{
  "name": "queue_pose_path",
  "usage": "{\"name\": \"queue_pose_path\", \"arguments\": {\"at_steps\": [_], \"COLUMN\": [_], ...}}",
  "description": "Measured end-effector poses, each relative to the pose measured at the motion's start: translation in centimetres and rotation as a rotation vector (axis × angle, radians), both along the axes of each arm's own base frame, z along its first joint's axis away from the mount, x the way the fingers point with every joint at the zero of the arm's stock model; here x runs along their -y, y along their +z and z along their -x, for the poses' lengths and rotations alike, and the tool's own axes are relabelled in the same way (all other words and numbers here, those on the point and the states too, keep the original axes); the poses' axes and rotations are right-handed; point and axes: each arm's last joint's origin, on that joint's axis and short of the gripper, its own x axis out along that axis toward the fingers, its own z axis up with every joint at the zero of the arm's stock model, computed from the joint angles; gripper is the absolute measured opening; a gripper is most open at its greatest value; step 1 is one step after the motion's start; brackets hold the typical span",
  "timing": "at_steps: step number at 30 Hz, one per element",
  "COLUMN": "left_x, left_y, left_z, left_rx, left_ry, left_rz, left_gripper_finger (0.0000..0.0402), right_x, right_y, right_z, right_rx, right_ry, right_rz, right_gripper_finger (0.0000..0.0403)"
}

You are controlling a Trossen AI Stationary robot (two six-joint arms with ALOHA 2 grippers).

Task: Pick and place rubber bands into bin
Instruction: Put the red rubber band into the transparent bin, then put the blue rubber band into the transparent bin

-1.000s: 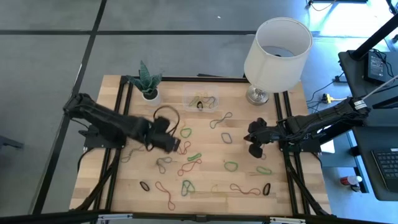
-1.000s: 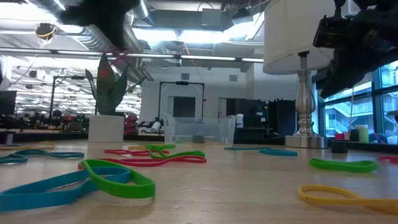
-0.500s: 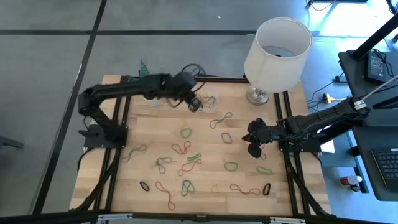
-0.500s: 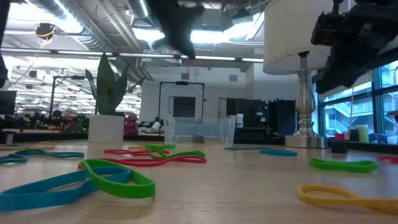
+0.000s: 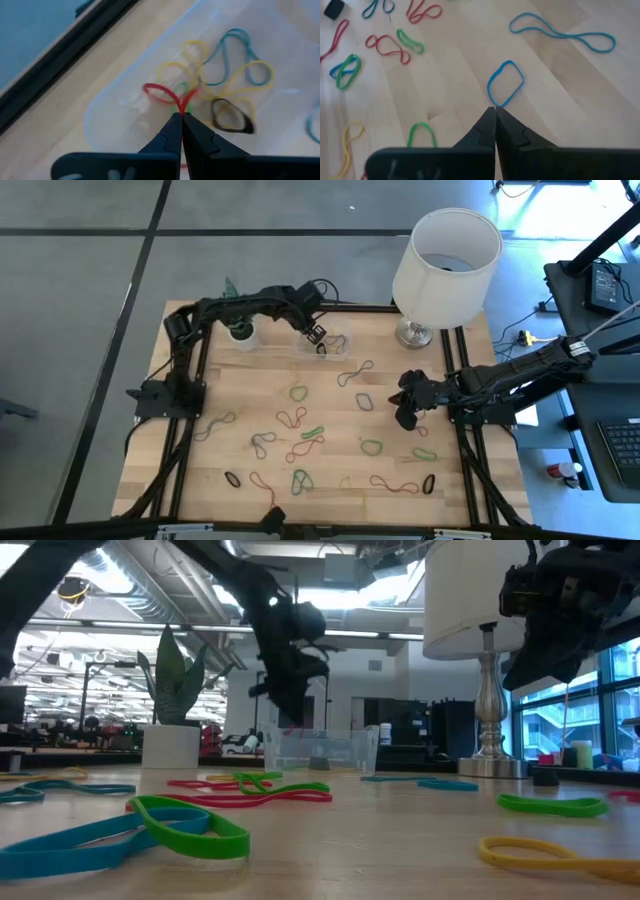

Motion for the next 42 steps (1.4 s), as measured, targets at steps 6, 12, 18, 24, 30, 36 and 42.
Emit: {"name": "queue_pose_path", "arguments": {"at_steps": [6,12,18,24,30,36,42], "left_x": [-1.4,-1.5,-0.6,1.9,6.5,11.6,17.4], "left_y": [-1.6,-1.5,0.8,4.0,6.4,6.9,5.5], "left_z": [0.4,0.5,0.6,0.4,-0.7,-2.2,-2.9], "left_rx": [0.001,0.006,0.052,0.121,0.185,0.213,0.184], "left_ry": [0.050,0.057,0.036,-0.021,-0.126,-0.197,-0.254], "left_rz": [0.075,0.081,0.041,-0.001,-0.017,0.026,0.098], "left_gripper_finger": [0.0039,0.0086,0.0098,0.0050,0.0005,0.0002,0.0001], "right_x": [0.3,0.6,0.7,0.7,0.7,0.7,0.7], "right_y": [0.0,0.0,0.0,0.0,0.0,0.0,0.0], "right_z": [0.0,-0.1,-0.1,-0.1,-0.1,-0.1,-0.1], "right_rx": [0.003,0.002,0.003,0.003,0.002,0.002,0.001], "right_ry": [-0.034,-0.053,-0.058,-0.057,-0.054,-0.054,-0.050], "right_rz": [-0.016,-0.014,-0.013,-0.012,-0.014,-0.014,-0.011], "right_gripper_finger": [0.0004,0.0004,0.0004,0.0004,0.0004,0.0004,0.0004]}}
